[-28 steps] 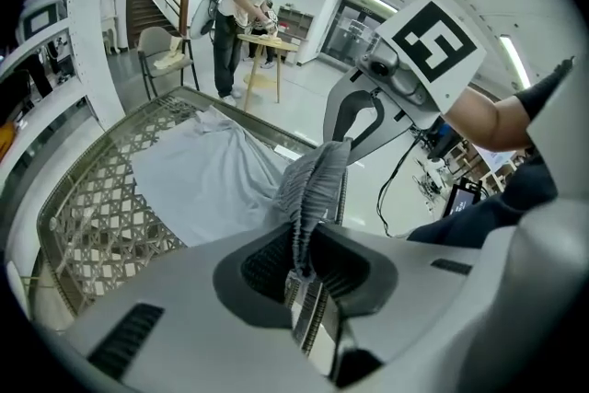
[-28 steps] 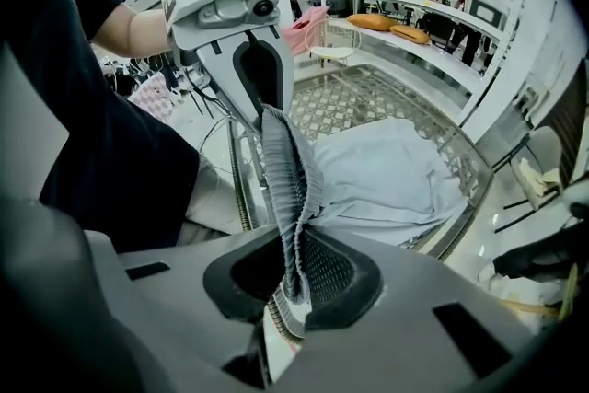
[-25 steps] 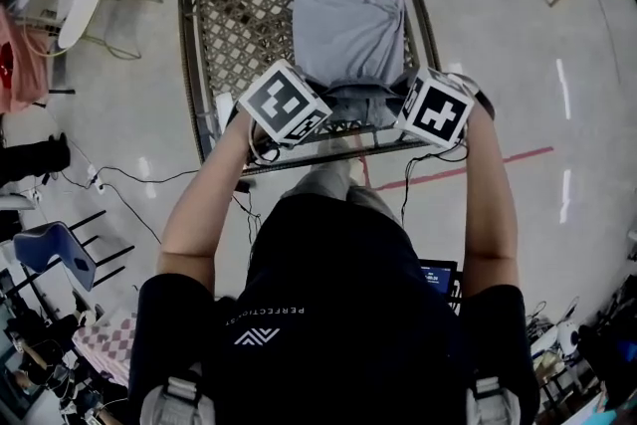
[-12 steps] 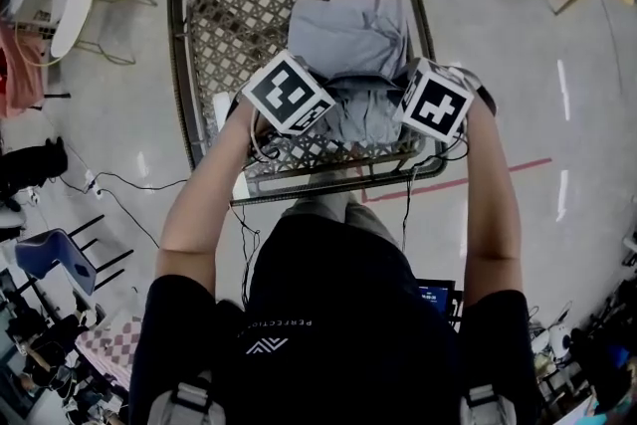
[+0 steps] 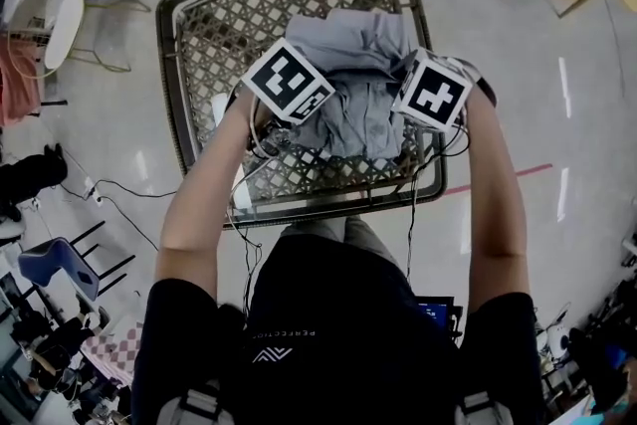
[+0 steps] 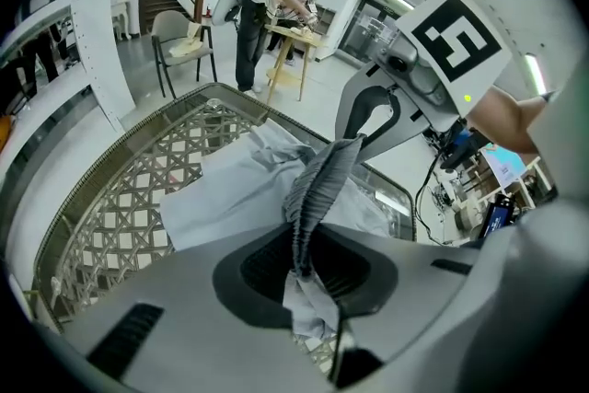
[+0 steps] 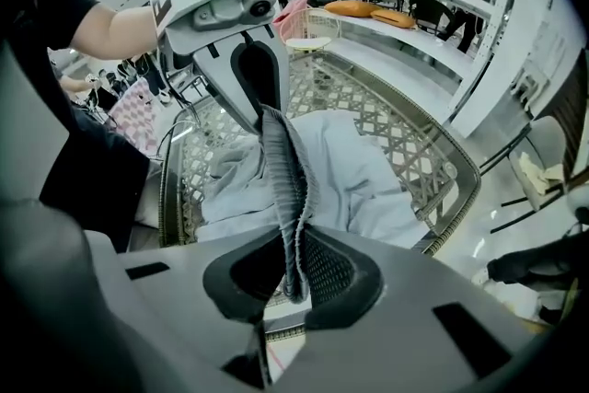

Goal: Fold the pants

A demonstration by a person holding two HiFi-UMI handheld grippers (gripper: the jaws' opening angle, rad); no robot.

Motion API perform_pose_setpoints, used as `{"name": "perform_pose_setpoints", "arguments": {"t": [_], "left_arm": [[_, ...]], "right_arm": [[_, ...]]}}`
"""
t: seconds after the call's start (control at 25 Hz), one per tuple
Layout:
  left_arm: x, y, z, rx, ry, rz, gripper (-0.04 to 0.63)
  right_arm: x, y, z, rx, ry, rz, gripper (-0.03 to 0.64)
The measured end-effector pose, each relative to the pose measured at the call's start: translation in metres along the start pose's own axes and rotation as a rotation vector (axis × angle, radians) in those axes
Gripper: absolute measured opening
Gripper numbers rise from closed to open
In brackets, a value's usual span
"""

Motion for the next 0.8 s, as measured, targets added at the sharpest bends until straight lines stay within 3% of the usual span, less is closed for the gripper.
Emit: {"name": "perform_pose_setpoints", "arguments": {"t": [0.52,0.8], "left_arm": [[-0.026,0.040,0.016,0.000,0.015,-0.062,0.064],[-0.030,0.055,0.025,-0.042,-0.011,-0.054,0.080]], "right_arm": [[-0.001,-0.046,0.019,-0.008,0.016,0.013,0.054],[0.002,-0.061,0.029,0.060,-0.013,0.053,0.055]]}}
Point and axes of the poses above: the fingertips, and each gripper's own axes: z forward along the fingers, y to its left, x out of its underside, the point moved 1 cm from there along -z, backward along the fingers, and after that the axes turned 13 degrees about -z, right-handed, at the moved point
